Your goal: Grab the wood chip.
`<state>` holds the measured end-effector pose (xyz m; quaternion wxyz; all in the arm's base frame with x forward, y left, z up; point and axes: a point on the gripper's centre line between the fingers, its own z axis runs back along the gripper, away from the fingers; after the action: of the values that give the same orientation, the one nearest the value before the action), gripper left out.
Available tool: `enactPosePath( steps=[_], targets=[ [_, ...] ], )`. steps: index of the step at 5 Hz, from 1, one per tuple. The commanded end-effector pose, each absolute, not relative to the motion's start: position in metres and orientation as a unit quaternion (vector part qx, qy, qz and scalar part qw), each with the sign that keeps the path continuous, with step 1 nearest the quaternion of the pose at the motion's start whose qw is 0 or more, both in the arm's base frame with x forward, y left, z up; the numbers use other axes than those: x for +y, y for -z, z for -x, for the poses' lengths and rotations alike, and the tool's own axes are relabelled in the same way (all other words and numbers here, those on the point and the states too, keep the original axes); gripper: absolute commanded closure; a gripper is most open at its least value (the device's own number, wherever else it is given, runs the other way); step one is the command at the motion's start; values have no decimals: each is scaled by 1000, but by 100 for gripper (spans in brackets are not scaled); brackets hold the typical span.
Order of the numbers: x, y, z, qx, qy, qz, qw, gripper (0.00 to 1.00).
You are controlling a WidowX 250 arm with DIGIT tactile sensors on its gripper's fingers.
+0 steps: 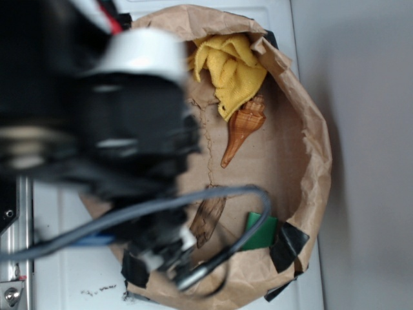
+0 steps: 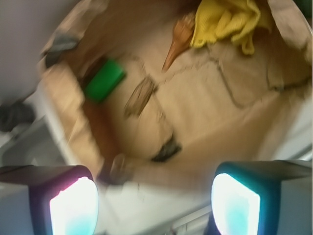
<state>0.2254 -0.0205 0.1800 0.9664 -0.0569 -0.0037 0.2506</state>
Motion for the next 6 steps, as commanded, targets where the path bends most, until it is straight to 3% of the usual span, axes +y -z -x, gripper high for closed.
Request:
enactPosePath(
  steps=[1, 4, 5, 6],
  targets=[
    [11, -169, -259, -2, -299, 40, 953, 0],
    [11, -169, -259, -2, -299, 40, 953, 0],
    [7, -130, -259, -10, -316, 35, 948, 0],
    [4, -94, -260, 2, -320, -6, 947, 0]
  ],
)
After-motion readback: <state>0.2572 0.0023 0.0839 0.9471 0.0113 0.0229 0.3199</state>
